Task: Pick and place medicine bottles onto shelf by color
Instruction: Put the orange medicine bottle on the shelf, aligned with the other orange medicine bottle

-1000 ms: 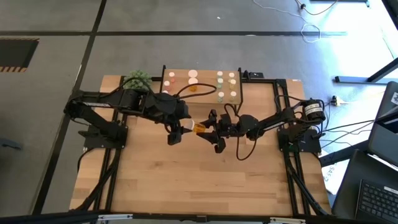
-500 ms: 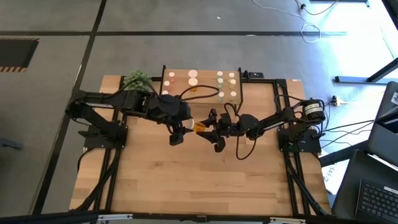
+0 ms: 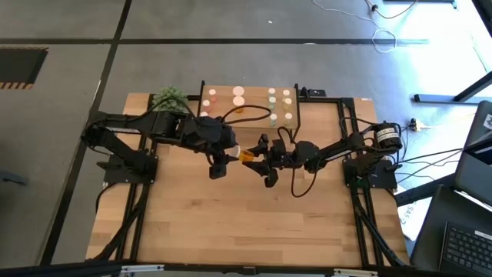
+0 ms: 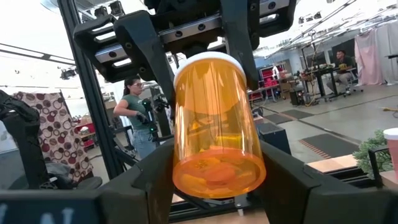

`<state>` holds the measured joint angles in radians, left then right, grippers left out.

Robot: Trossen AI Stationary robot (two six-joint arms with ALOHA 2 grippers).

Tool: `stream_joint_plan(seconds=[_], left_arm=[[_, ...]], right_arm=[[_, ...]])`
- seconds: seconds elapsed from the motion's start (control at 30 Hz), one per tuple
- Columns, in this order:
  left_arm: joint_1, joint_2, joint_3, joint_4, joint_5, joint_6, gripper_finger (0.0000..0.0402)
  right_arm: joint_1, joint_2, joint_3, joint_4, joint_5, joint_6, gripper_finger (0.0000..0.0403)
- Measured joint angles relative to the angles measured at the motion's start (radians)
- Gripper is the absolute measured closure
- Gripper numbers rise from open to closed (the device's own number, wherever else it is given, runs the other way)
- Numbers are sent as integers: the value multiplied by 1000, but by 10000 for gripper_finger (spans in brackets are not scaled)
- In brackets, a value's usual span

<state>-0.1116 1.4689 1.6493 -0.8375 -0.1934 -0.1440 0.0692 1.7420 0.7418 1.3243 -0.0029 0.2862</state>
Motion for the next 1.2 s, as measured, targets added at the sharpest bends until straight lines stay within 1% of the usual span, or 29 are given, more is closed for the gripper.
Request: stream_joint_plan(seconds=[0.47,0.57,0.63,0.77,1.07,1.2], left_arm=[[0,0,0,-7,-5,-3,217],[0,0,0,-6,-6,-3,218],[1,0,0,-7,-9,-3,218],[0,0,0,-6,0,-3,218],[-1,-6,0,-29,-1,-3,218],[-1,-21,-1,-55,-21,-3,218]], right_arm=[[0,0,0,1,30,19,207],[0,0,0,1,37,20,192],[0,0,0,1,63,24,178],[-1,0,0,7,35,-29,157],[-1,-1,1,4,31,-67,153],[-1,-2,2,-34,31,-82,153]])
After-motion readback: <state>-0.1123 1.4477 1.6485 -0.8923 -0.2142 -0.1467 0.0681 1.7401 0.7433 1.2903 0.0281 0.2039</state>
